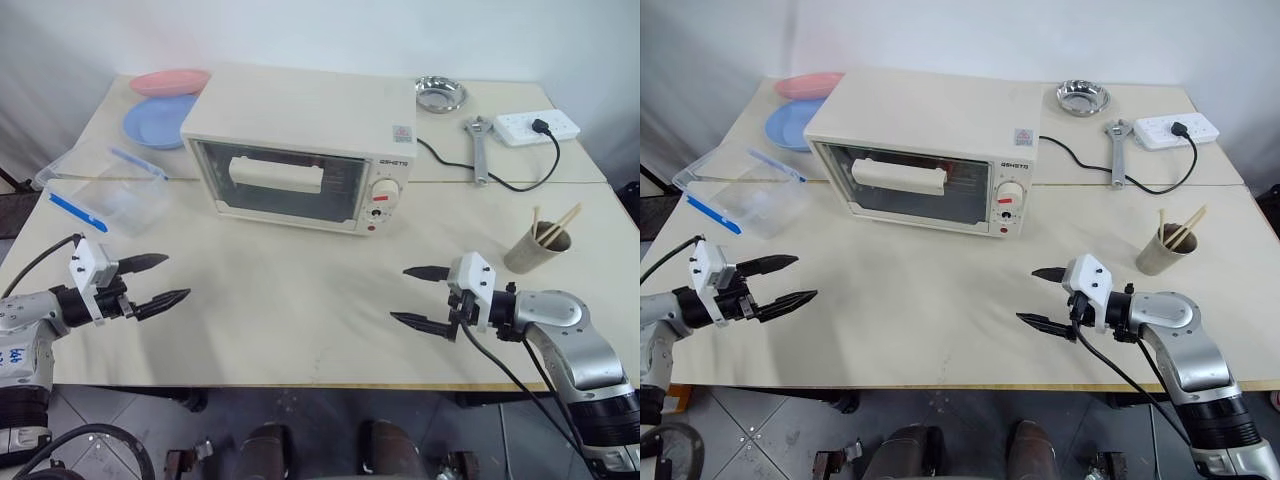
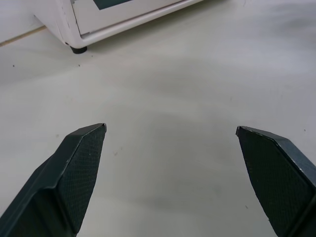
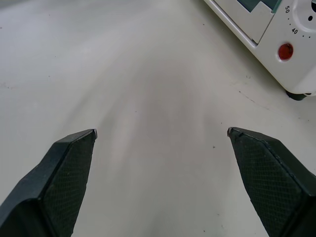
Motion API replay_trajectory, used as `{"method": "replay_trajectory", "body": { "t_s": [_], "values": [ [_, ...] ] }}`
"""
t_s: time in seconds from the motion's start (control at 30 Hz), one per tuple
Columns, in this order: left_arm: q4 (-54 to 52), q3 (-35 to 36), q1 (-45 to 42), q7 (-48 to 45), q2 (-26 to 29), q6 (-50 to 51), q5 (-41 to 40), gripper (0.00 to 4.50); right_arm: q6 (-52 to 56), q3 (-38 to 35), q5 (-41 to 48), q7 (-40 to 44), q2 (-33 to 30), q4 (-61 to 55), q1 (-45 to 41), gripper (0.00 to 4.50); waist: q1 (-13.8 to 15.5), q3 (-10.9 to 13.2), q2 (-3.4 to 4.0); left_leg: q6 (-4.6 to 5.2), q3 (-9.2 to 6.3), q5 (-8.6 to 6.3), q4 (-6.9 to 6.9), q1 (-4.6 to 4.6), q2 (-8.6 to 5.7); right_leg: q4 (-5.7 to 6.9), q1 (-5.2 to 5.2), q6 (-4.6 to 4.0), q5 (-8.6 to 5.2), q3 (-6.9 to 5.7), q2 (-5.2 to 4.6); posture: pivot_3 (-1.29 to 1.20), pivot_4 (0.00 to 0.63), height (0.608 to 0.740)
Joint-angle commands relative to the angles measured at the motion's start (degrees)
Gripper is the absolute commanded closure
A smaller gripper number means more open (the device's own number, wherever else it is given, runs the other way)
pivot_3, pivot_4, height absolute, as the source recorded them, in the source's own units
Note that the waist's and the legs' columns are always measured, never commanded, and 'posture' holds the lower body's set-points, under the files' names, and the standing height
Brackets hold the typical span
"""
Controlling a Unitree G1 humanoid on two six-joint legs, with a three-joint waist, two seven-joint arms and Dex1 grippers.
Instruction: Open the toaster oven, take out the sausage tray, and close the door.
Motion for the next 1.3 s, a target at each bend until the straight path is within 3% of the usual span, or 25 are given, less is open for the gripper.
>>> {"method": "replay_trajectory", "body": {
  "t_s": [0.03,0.33,0.57,0.67,0.87,1.3],
  "values": [
    [-0.7,0.8,-0.6,-2.5,0.2,-0.6,-1.8,0.00,-1.0,-1.5,0.4,-0.1,-0.4,-0.9,-1.4,0.06,0.0,0.0,0.00,0.00,0.00,0.00,0.00,0.00,0.00,0.00,0.00,0.00,0.00,0.00,0.00,0.00,0.150,0.740],
    [-3.0,2.4,-2.0,3.9,0.2,3.4,-2.5,0.00,9.2,1.4,1.1,-3.8,0.1,-8.2,-5.3,0.06,0.0,0.0,0.00,0.00,-0.01,0.00,0.03,0.00,0.01,0.05,-0.01,0.00,0.00,0.00,0.00,0.00,0.150,0.740],
    [-2.1,4.7,-5.7,2.8,-1.1,5.3,-7.0,0.00,23.6,4.7,5.6,-10.1,6.5,-13.3,-14.8,0.06,0.0,0.0,0.00,-0.04,-0.07,-0.03,0.18,-0.02,0.04,0.25,-0.05,0.00,0.00,0.00,0.00,0.00,0.150,0.740],
    [-2.3,6.2,-6.2,1.4,-1.9,4.5,-9.1,0.00,22.4,7.0,4.1,-12.6,12.5,-10.6,-21.7,0.06,-0.5,0.0,0.01,-0.05,-0.04,-0.03,0.19,-0.02,0.06,0.32,-0.10,0.00,0.00,0.00,0.01,0.00,0.150,0.740],
    [-2.8,7.4,-6.6,0.6,-2.2,4.6,-10.5,0.00,20.1,9.1,1.5,-14.2,18.5,-2.8,-31.0,0.06,-1.3,0.0,-0.02,-0.05,-0.12,-0.04,0.21,-0.05,0.05,0.41,-0.11,0.00,0.00,-0.07,0.00,0.00,0.150,0.740],
    [-4.2,8.3,-5.8,1.8,-2.9,4.3,-10.8,0.00,12.3,12.2,-2.0,-11.3,23.7,4.7,-37.1,0.06,-1.7,0.0,-0.02,-0.07,-0.09,-0.06,0.22,-0.06,0.07,0.47,-0.18,0.00,0.00,-0.10,0.00,0.00,0.150,0.740]
  ]
}}
